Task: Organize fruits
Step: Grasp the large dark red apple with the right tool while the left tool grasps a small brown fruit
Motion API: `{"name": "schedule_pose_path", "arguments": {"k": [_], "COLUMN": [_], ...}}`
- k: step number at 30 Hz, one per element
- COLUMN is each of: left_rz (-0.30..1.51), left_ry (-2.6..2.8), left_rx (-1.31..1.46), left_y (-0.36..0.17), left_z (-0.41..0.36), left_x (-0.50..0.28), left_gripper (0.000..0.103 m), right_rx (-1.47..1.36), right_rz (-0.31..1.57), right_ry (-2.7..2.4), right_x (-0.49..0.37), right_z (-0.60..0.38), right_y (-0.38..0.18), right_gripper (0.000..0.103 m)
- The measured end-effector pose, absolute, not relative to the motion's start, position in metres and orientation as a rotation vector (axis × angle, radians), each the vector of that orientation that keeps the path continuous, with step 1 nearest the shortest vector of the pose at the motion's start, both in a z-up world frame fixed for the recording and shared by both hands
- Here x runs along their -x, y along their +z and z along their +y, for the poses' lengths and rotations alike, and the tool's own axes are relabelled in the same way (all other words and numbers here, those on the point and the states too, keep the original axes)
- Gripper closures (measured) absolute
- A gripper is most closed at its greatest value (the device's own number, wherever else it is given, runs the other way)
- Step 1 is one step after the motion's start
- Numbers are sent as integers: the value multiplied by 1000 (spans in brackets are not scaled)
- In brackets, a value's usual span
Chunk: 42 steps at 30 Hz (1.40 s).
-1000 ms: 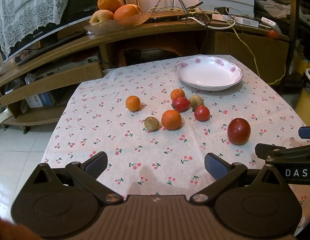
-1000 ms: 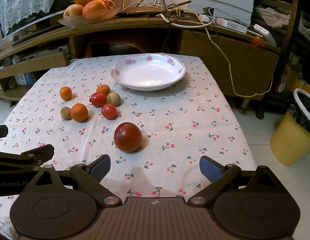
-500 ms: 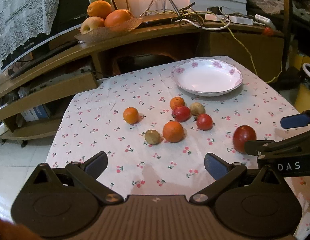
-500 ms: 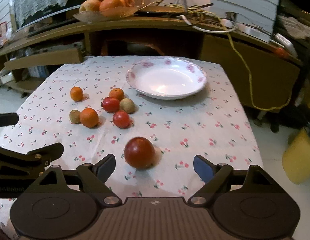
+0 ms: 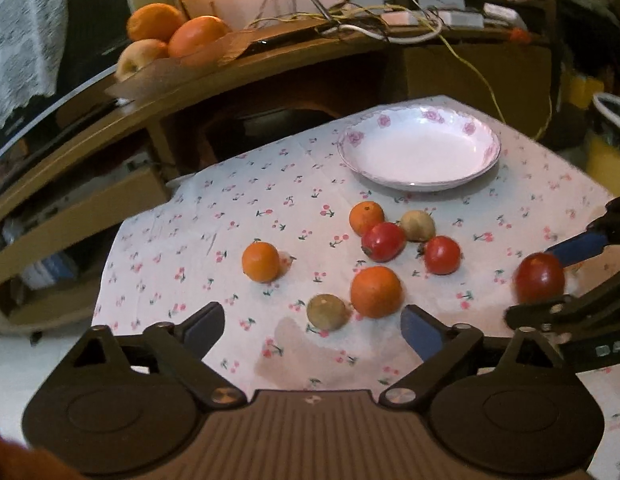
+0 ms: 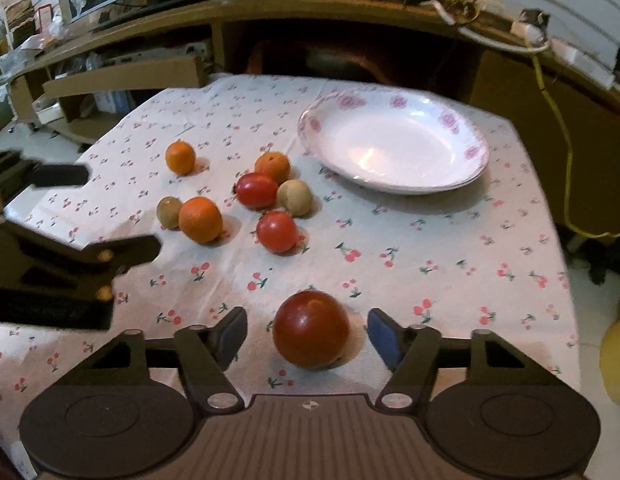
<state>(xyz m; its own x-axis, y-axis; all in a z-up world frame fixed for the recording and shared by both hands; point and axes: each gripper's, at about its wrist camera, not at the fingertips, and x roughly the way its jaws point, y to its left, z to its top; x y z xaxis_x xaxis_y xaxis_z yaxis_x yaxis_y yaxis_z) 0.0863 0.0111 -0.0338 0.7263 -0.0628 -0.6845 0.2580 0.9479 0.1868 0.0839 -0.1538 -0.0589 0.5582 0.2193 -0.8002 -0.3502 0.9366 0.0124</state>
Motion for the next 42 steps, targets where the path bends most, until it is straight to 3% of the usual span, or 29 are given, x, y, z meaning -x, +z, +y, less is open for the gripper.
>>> {"name": "schedule_pose_path", "arguments": {"k": [3, 9, 17, 27, 42], "left_rz": [752, 770, 796, 837, 882], "left_ry": [-220, -265, -334, -371, -381], "left_rx": [-273, -333, -297, -215, -156], "left_y": [-37, -54, -60, -60, -49], "left_z": [14, 12, 15, 18, 22], "left_x": [-95, -103, -117, -121, -112], "left_gripper": [19, 31, 45, 72, 73], "right_rx": [136, 124, 100, 77, 47], "right_rz": [949, 952, 964, 968, 950], "right_ry": [346, 350, 364, 380, 376], "right_x": [-86, -86, -87, -91, -100], "right_z": [-156, -161, -163, -164, -164], "right_y": [-62, -59, -60, -61, -58], "right_gripper": [48, 60, 61, 61, 62]}}
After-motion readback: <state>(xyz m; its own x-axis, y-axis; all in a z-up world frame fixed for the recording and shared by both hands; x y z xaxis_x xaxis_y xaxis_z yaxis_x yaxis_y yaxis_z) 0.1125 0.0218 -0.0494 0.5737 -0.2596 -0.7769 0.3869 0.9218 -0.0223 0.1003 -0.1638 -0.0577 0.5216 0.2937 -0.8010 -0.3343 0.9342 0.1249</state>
